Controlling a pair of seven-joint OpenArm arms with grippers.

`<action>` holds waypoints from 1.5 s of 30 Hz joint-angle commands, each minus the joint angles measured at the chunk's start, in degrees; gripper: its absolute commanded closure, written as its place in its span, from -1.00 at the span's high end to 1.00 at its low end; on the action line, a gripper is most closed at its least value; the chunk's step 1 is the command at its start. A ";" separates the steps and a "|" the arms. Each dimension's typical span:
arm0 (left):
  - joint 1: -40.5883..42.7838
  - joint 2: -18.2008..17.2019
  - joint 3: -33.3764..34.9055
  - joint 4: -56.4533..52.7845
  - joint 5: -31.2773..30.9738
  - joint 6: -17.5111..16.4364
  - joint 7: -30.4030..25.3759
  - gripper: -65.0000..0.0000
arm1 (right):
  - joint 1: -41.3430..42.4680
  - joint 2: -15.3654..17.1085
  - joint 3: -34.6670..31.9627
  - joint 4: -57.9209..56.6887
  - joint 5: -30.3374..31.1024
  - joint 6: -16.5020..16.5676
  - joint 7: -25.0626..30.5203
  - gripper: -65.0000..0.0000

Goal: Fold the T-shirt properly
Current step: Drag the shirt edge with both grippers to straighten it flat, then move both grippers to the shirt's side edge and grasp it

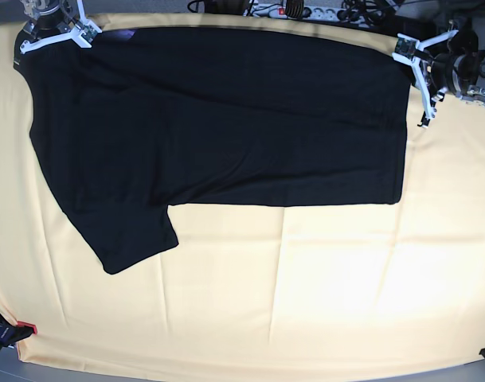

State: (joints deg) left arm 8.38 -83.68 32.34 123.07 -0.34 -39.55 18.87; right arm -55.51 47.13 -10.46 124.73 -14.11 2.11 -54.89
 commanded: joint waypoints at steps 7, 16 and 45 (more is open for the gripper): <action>-0.63 -1.55 -0.52 1.09 -8.90 -0.45 5.81 -0.26 | 0.11 0.83 0.39 0.94 -7.10 -6.14 -1.27 0.15; -0.63 -1.57 -0.52 8.02 -18.45 -0.45 18.12 -0.01 | -0.09 0.83 0.39 5.84 -7.43 -7.48 -4.63 0.34; -0.63 9.03 -0.55 6.54 5.27 43.76 22.36 -0.01 | 4.68 1.75 13.03 10.27 -3.80 -15.21 5.88 0.33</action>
State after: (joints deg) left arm 8.27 -73.25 32.29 129.05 4.27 3.84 41.45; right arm -50.78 47.97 1.96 134.23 -15.90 -12.05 -49.89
